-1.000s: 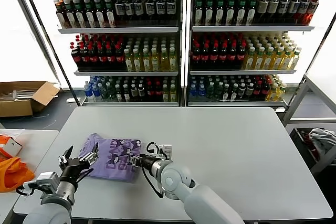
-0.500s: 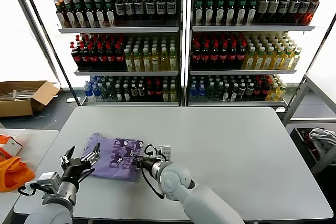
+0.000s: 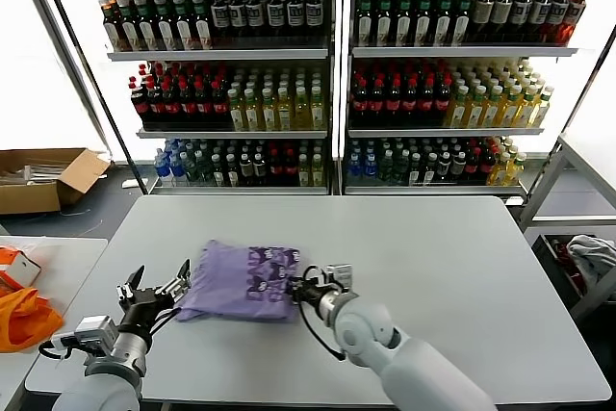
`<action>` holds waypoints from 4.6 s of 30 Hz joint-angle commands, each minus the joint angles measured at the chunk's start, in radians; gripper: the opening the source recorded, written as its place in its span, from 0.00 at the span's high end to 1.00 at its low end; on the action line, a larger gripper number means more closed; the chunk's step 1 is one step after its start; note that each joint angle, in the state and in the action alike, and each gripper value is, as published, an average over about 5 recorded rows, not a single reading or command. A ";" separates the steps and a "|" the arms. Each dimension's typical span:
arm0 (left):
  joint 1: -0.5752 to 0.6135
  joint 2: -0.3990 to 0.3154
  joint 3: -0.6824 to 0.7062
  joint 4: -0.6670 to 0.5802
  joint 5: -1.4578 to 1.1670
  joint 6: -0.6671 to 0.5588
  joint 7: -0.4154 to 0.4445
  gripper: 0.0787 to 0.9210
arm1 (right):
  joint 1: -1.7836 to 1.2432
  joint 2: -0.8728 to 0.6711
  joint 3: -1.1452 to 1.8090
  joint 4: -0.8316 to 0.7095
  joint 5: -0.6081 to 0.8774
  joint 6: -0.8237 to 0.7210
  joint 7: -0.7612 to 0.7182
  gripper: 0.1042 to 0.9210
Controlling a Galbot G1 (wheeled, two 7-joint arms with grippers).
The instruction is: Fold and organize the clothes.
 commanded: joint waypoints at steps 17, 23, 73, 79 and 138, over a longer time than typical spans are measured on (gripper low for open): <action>0.022 -0.054 0.106 -0.029 0.077 -0.007 0.008 0.12 | -0.110 -0.299 0.230 0.057 -0.304 -0.001 -0.123 0.81; 0.027 -0.066 0.114 -0.032 0.079 -0.008 0.009 0.12 | -0.055 -0.290 0.195 0.003 -0.356 0.001 -0.142 0.58; 0.060 -0.099 0.108 -0.030 0.084 -0.013 0.025 0.12 | -0.210 0.045 0.123 0.102 -0.242 -0.003 0.138 0.12; 0.063 -0.100 0.108 -0.035 0.082 -0.012 0.024 0.12 | -0.230 0.036 0.126 0.132 -0.263 -0.003 0.129 0.12; 0.093 -0.117 0.104 -0.055 0.085 -0.019 0.041 0.12 | -0.051 0.147 0.279 0.049 -0.487 0.036 0.007 0.12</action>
